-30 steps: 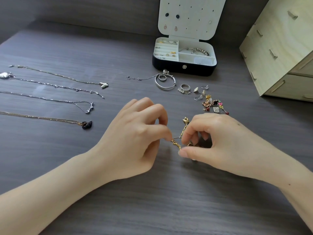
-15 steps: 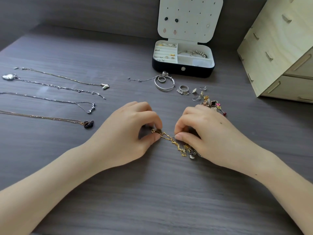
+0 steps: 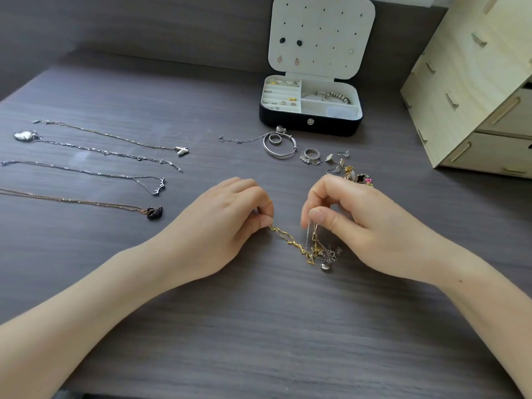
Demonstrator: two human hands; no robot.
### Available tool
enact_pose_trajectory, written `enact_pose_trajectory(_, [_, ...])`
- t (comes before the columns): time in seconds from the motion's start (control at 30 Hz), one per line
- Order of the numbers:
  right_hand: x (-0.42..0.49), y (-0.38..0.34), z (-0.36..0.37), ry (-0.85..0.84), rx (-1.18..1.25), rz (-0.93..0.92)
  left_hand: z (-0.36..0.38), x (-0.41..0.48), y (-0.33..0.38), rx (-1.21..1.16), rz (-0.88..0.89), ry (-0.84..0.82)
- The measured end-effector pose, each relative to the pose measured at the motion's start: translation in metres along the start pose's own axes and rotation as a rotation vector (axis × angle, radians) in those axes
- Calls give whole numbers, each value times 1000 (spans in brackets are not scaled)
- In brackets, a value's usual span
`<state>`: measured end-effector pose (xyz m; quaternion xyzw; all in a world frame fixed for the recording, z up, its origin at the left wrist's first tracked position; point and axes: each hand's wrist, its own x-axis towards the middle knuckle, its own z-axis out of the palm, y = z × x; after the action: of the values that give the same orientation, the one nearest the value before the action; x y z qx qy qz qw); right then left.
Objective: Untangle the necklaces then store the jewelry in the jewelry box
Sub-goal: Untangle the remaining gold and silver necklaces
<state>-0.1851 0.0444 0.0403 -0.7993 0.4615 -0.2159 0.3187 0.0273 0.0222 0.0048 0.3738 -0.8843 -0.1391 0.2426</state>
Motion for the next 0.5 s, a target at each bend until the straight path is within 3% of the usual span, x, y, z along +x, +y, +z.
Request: enact_pose_trajectory(0.5, [10,-3,3,-66,22,-42,2,10,1,-12,-58,42])
